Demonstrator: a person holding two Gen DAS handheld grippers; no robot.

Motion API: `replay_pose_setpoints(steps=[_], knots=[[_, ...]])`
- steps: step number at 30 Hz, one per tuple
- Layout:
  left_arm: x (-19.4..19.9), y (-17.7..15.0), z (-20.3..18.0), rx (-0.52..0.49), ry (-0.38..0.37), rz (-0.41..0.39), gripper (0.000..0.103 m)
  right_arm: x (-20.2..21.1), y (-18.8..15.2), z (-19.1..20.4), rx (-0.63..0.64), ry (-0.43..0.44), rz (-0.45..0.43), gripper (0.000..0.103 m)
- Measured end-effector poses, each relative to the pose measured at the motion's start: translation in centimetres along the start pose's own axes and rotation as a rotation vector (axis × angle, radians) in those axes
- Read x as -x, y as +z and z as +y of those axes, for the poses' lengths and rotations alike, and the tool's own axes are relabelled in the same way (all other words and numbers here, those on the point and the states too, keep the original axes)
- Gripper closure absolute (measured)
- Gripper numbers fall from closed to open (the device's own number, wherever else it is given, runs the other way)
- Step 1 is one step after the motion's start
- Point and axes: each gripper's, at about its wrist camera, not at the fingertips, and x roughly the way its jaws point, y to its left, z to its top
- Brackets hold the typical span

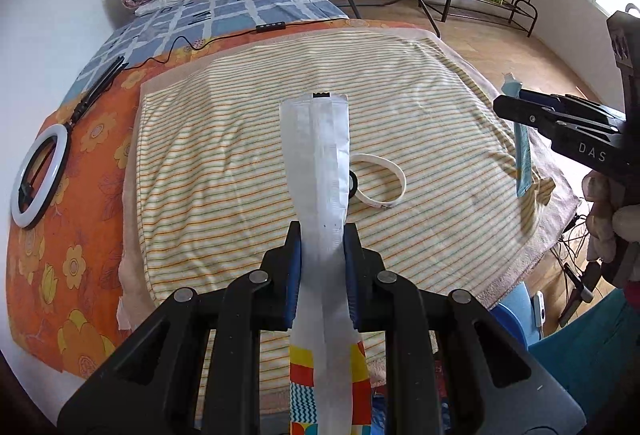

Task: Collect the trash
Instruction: 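Carry strip and tube over the blue basket and open both tools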

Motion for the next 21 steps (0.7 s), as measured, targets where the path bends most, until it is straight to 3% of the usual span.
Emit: replay_pose_setpoints(steps=[11,21], knots=[[2.1,-5.9,-5.3,0.014,-0.037,-0.027,0.085,5.2,-5.6,1.7,0.016,0.085,0.017,0.065],[1.2,-9.9,-7.6,0.029,-0.053,0.001,0.085,7.2,-11.5,2.0,0.008,0.132,0.079,0.065]])
